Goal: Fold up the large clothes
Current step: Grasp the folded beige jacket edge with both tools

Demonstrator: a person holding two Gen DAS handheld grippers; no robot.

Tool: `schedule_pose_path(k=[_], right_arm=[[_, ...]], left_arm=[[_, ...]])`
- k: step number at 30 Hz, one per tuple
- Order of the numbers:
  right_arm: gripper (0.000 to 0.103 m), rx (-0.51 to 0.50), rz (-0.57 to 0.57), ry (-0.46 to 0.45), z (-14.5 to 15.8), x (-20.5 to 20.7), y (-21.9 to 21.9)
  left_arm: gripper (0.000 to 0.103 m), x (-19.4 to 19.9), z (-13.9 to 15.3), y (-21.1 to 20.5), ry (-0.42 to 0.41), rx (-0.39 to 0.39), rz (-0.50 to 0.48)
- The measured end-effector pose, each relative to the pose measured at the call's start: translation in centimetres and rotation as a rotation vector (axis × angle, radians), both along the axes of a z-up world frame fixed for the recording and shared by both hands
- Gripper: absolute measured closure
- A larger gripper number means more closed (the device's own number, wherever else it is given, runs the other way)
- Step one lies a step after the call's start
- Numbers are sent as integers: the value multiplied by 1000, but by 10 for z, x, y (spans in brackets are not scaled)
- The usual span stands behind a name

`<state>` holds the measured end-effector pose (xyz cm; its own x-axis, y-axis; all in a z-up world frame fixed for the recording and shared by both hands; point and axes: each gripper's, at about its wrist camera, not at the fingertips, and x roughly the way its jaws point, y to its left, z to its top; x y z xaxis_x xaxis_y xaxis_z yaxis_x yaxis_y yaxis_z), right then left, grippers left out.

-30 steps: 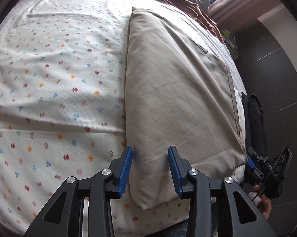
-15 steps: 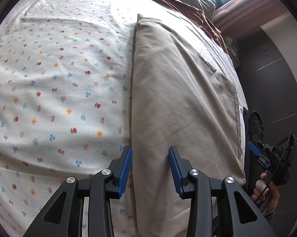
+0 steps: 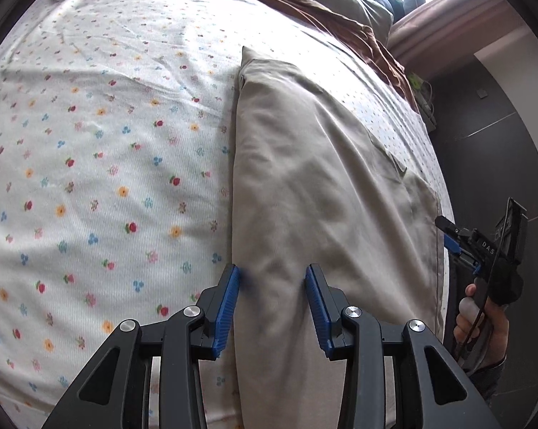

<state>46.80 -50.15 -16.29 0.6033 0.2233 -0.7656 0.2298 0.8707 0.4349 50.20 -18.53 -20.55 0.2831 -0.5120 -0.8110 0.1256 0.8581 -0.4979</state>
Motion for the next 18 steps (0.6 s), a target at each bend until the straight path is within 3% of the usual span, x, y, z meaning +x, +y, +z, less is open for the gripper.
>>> schedule_pose_path(k=[4,5,11,18], right_arm=[[93,-10,-20,0,-1,14,-5],[97,-3,-22,-8,0,15,-6],[100,-32,-37,-33,6,14,-11],[99,-24,-60,79,-31,30,-22]], left_arm=[[60,10,0,-2,-12,12,0],[60,12,0,-2,-11,13,-1],[60,14,2,-4,-11,20,-13],[60,21,0,-14,-5,34,-19]])
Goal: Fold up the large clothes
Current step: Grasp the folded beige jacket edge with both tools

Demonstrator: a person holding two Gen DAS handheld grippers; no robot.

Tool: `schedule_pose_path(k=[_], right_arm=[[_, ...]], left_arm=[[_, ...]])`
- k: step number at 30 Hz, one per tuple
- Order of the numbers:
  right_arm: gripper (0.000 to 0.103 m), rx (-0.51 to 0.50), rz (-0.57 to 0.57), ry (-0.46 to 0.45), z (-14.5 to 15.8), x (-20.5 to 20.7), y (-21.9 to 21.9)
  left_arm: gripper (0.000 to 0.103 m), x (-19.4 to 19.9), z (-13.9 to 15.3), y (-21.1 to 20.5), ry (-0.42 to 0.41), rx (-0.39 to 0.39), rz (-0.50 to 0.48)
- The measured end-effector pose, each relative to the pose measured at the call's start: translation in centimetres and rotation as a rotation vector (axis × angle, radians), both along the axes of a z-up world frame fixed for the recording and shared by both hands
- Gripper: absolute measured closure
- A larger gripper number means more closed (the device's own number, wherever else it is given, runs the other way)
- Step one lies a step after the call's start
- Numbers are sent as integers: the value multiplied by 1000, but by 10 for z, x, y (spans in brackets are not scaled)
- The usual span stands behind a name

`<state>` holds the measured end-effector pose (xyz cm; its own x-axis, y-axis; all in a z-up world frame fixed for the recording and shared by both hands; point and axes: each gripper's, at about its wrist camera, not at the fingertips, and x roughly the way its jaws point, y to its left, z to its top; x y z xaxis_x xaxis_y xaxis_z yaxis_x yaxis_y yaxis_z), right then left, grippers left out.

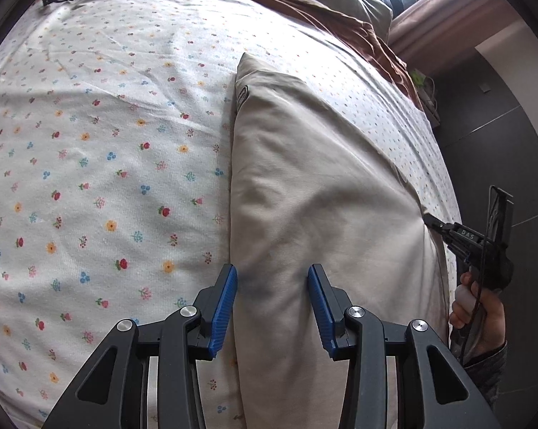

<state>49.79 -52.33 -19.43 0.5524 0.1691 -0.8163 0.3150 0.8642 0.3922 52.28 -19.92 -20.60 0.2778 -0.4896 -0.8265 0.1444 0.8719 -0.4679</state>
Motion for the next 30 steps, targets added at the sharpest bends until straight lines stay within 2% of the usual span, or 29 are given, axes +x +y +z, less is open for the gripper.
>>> schedule_pose_path(k=[1,3,5,7,10,14,18,21,30], right_arm=[[99,13,7,0,1,0,-2],[84,46,18,3,7,-4,-8],[48,56,27,-6,14,-12,-15],[39,83,56,-25,19,-19,-22],[38,188,124,-9,11,-24,-31],[38,302,180,48,-14,-28,-38],[37,414,202,15,-27,-29,-43],[36,526,270,9,-39,-18,-33],[37,601,313,-12,-47,18,-6]], left_arm=[[60,1,0,0,0,5,-2],[59,2,2,1,-7,1,-5],[54,4,3,3,-15,11,-5],[50,8,3,5,-21,12,5],[50,11,2,5,-20,3,8],[50,15,1,5,-26,4,13],[50,20,1,3,-35,4,15],[50,24,-1,1,-38,3,16],[50,47,-4,-9,-58,14,21]])
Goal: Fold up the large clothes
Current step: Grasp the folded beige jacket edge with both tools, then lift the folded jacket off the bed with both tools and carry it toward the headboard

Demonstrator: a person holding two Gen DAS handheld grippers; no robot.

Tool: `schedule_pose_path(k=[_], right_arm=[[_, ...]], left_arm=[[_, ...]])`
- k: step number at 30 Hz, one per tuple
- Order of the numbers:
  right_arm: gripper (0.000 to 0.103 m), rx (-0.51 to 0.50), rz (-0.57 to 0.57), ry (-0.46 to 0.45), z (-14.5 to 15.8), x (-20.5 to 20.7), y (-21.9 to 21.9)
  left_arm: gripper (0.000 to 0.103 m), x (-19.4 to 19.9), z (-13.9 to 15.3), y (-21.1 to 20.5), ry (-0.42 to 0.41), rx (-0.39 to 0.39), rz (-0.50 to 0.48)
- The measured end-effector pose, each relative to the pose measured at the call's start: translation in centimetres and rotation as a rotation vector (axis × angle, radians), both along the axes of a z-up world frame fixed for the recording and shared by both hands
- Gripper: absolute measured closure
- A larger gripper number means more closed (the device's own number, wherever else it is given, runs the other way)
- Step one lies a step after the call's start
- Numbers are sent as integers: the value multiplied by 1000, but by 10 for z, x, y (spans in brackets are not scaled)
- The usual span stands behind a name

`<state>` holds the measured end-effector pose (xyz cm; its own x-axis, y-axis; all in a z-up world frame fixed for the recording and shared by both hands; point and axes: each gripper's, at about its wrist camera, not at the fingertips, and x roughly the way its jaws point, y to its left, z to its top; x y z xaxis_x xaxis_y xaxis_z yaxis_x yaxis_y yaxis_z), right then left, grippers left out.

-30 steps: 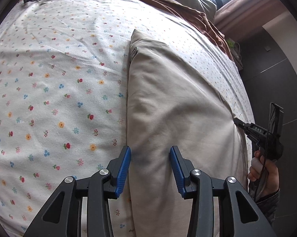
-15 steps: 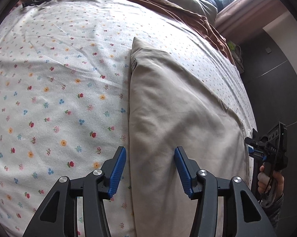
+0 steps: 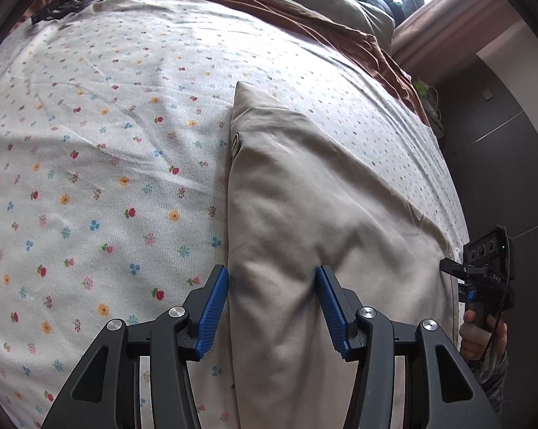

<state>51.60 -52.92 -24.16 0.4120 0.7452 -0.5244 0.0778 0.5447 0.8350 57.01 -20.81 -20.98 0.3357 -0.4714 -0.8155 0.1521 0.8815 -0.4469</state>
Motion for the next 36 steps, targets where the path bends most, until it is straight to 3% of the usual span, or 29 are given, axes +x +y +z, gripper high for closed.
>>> schedule_pose_path(k=[4,8,10,13,15,21,36], right_arm=[[41,-4,3,11,2,14,10],[65,-35,-20,35,0,18,11],[72,-53,-34,22,3,14,11],[79,-94,-46,-21,17,6,15],[80,-115,-55,-49,29,1,18],[81,-163,-69,-146,74,-26,28],[81,-289,-129,-363,187,-134,62]], left_arm=[[50,16,-6,-7,6,17,7],[50,31,-16,-4,50,-21,46],[51,34,-16,-2,56,-33,63],[62,32,-11,-5,53,-27,73],[70,28,-5,-8,40,-10,77],[80,13,28,-11,-24,18,86],[84,-68,142,3,-234,-63,70]])
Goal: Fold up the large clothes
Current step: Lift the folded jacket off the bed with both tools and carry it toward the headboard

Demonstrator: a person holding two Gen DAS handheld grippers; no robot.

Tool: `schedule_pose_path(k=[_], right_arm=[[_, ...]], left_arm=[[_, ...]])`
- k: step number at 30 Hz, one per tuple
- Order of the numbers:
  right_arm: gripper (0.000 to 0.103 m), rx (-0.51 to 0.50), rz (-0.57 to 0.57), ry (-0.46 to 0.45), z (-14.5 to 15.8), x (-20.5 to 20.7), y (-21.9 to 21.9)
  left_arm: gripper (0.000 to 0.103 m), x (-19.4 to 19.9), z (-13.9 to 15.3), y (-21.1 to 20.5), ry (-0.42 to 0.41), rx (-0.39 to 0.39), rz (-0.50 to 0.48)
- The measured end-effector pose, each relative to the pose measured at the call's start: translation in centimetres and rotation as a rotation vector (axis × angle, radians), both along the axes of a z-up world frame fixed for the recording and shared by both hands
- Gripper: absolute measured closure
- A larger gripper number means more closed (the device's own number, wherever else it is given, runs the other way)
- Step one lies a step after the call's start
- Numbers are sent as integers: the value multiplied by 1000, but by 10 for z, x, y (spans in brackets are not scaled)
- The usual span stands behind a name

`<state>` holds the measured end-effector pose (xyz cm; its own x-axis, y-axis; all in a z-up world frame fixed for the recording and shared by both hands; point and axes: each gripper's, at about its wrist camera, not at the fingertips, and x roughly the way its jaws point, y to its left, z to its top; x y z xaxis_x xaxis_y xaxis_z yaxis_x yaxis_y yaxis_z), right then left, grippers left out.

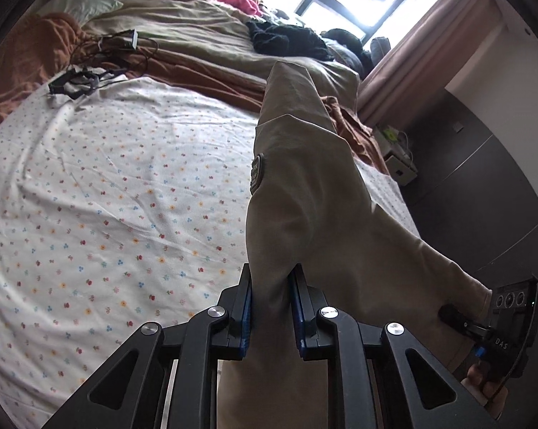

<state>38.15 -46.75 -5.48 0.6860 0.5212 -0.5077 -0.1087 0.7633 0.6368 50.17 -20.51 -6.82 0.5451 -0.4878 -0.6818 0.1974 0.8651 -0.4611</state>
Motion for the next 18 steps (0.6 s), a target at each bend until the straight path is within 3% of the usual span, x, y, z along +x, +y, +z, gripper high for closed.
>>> schedule_pose_path(k=[18], right_arm=[[81,-78,31,-201,110,-137,93]], left_arm=[[88,-145,108,61,-193,-105,-6]])
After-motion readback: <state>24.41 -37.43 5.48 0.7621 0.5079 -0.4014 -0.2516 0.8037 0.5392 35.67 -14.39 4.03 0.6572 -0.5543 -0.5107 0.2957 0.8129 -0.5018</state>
